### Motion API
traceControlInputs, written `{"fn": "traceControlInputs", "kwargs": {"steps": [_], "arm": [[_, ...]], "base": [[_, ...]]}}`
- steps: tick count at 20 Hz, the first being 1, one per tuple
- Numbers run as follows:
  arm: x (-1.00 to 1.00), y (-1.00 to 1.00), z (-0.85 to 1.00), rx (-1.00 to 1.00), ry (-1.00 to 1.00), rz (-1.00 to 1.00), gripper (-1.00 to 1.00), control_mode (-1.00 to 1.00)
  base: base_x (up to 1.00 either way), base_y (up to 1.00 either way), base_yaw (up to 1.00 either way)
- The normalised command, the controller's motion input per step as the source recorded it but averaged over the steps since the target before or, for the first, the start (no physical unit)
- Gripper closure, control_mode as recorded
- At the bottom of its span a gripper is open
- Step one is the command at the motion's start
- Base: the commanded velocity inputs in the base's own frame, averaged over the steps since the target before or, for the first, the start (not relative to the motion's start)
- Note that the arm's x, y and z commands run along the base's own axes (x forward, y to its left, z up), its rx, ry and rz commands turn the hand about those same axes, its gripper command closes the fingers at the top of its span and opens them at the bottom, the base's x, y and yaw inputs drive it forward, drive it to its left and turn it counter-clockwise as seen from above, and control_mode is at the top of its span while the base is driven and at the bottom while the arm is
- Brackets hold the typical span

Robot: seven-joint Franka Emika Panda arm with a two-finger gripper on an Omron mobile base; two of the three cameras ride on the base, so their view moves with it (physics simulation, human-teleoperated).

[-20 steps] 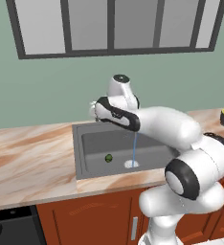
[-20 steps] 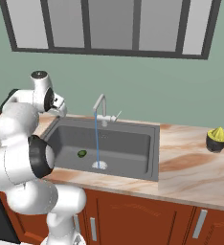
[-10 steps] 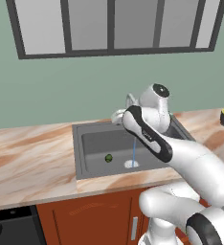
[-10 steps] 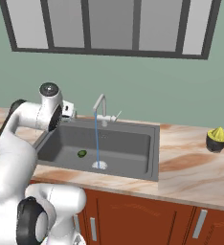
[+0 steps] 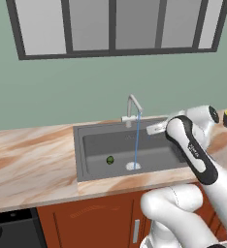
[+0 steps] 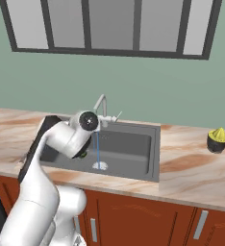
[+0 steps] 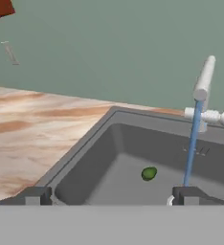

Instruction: Turn on the sink faucet. Then move the avocado from the counter to the sink. Turn off the sink. Move the vegetable from the sink to the pot next to the stove. Finally move the pot to the front center burner.

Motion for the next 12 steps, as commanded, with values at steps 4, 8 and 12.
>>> {"fn": "traceControlInputs", "kwargs": {"steps": [4, 8, 12], "arm": [[0.02, -0.71, -0.03, 0.12, -0.13, 0.13, -1.00, -1.00], [0.29, -0.62, -0.02, 0.10, 0.00, 0.16, -1.00, -1.00], [0.35, -0.58, 0.00, 0.04, -0.05, 0.19, -1.00, -1.00]], "base": [[0.00, 0.00, 0.00], [0.00, 0.00, 0.00], [0.00, 0.00, 0.00]]}}
